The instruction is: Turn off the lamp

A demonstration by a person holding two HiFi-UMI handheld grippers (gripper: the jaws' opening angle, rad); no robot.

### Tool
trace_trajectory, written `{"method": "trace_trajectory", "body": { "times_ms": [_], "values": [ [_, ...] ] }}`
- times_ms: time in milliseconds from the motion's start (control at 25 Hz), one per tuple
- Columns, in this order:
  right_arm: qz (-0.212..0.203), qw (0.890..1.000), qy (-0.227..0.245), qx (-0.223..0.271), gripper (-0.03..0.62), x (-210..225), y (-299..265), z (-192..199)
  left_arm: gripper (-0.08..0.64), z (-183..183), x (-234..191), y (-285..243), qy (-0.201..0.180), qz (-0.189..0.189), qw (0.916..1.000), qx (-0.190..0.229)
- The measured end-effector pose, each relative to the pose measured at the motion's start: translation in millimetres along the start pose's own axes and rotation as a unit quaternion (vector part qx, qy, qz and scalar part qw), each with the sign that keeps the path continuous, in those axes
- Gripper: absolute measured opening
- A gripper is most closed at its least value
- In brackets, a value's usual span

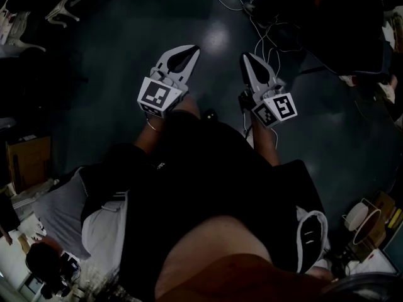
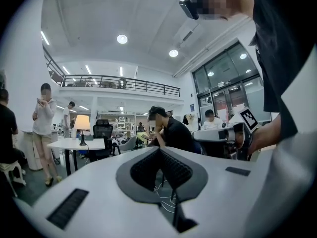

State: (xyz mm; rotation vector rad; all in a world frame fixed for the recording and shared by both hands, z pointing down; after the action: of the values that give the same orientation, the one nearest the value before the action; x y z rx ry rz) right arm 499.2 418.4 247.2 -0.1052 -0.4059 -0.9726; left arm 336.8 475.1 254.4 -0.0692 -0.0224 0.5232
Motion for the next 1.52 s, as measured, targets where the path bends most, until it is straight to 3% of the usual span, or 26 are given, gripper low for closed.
{"method": "trace_trajectory", "body": {
  "times_ms": [440,960,1520],
  "values": [
    [0.014,1.000,0.010,-0.014,0.002,27,-23,0,0.008,5,-27,-23,0.019,0.003,0.9998,0.009],
    [0.016,0.999,0.021,-0.021,0.002,31,-106,8,0.008,4,-115,-30,0.030,-0.007,0.9993,0.020],
    [0.016,0.999,0.021,-0.020,0.002,34,-202,13,0.008,6,-210,-34,0.015,-0.010,0.9997,0.018]
  ]
}}
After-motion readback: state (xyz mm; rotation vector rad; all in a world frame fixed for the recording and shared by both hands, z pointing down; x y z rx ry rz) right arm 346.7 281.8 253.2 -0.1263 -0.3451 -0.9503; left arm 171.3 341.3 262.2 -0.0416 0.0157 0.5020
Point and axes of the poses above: the fingertips, and each gripper's own axes: y backward along the fingers, x to its right, z out of its underside, the point moved 4 cm from there along y, backward along the fingers, and after that the axes turned 11 degrees about z, right-handed, at the moved point
